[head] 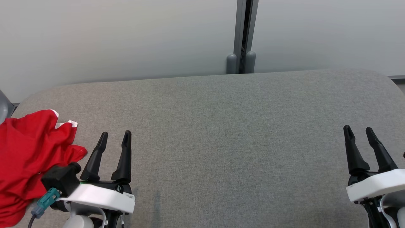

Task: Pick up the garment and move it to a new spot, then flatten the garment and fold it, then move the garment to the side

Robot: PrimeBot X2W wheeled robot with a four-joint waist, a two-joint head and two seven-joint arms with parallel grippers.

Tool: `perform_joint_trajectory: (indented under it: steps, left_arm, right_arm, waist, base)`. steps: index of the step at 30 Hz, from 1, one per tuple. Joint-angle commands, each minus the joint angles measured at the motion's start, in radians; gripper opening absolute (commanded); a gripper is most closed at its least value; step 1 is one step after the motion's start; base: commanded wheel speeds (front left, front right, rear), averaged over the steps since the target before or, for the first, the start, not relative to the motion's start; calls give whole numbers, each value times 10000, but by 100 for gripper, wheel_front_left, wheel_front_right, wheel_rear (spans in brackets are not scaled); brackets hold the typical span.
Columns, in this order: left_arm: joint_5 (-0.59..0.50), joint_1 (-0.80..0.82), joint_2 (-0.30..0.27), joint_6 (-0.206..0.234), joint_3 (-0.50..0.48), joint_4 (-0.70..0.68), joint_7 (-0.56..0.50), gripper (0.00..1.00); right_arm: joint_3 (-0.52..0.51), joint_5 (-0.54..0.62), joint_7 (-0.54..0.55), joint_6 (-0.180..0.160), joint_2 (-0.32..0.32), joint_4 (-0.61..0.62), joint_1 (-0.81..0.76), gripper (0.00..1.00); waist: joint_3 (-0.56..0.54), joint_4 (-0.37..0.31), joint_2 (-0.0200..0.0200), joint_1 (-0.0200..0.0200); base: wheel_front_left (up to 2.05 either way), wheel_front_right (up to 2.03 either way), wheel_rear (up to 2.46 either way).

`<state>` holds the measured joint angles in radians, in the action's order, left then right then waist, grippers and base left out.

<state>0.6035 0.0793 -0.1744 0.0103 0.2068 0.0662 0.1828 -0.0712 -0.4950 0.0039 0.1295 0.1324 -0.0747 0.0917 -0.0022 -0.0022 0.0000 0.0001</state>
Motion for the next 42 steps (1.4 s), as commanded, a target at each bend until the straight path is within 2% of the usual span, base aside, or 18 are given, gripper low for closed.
perform_joint_trajectory:
  steps: [1,19,42]
  left_arm:
    - [-342,199,-112,91,3,-35,-45,100]
    - [-1810,-22,-260,559,184,404,-176,100]
    - [-3058,268,-378,831,314,1094,-83,100]
  right_arm:
    - [93,320,-203,17,101,38,9,100]
    - [459,1918,-719,18,55,-309,-184,100]
    - [503,3532,-1323,19,-92,-398,-375,100]
  waist:
    - [-12,-12,0,-1]
    - [-57,-31,0,-1]
    - [-86,-1,0,-1]
  base:
    - [0,0,0]
    - [0,0,0]
    - [0,0,0]
